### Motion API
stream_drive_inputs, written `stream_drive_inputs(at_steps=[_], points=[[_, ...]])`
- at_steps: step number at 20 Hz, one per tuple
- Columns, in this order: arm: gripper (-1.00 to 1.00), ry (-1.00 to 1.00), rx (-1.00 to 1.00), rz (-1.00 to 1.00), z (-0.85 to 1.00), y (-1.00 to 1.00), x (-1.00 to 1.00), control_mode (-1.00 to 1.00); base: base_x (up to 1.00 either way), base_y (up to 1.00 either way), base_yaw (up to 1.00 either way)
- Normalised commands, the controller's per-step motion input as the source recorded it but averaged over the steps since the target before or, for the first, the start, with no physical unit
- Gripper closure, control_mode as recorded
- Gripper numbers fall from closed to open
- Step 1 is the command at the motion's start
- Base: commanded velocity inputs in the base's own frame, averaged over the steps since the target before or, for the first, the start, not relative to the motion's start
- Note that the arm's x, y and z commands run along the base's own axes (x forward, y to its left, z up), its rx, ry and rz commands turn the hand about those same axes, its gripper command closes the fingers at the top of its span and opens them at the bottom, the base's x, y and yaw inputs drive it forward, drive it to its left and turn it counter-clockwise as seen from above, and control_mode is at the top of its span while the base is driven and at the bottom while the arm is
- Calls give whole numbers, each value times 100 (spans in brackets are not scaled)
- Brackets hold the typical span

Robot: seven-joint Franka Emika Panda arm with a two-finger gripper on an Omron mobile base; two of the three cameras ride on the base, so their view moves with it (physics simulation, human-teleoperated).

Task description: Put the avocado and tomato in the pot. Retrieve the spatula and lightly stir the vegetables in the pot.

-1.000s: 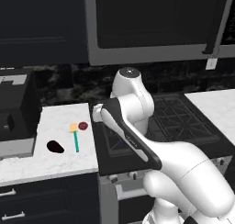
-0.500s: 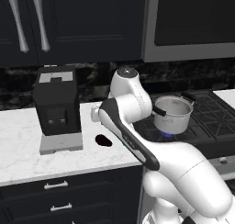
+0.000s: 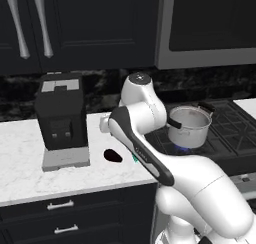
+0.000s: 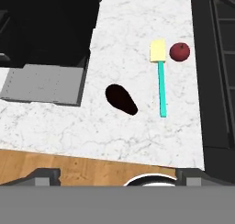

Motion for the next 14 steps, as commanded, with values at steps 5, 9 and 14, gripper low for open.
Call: stream_drive_inputs(at_steps=[5,9,14], points=[[-100,0,0,0,0,0,0,100,94,-3,0],[-100,0,0,0,0,0,0,100,68,-11,0],[-100,0,0,0,-9,-26,16,-100,0,0,0]])
